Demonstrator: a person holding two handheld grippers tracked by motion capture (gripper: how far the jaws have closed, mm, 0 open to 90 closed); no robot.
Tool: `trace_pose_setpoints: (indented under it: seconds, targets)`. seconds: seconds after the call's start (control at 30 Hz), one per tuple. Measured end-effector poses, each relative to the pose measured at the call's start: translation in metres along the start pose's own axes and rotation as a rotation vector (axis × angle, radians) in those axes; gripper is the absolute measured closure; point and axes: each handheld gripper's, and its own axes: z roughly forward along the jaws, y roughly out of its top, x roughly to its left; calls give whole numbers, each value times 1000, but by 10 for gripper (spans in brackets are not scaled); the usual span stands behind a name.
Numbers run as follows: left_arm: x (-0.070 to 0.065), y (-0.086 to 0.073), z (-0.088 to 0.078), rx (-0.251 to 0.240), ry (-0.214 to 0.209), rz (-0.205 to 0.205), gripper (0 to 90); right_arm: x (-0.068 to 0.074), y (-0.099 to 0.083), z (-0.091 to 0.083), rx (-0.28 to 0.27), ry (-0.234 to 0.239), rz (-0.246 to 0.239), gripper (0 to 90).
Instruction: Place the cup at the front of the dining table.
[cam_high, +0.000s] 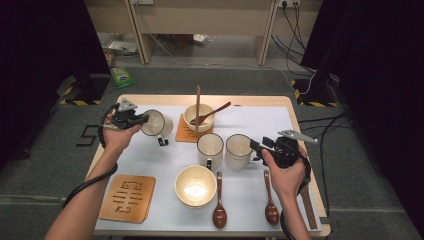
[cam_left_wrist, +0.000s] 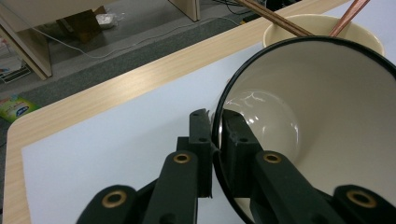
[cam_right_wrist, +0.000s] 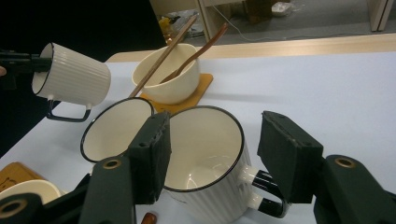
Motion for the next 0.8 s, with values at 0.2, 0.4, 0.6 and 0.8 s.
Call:
trace_pose_setpoints:
  seconds: [0.2,0.4,0.6,0.8]
  targets:
    - [4,1,2,-1,9,8,827,0,0,0,0,1,-1,436]
    - [7,1,5,7,17,8,827,0,0,0,-2,0,0,436]
    - [10,1,9,16,21,15,827,0,0,0,-5,-1,1,436]
    - [12,2,13,25,29,21,827,0,-1,1,-4,1,1,436]
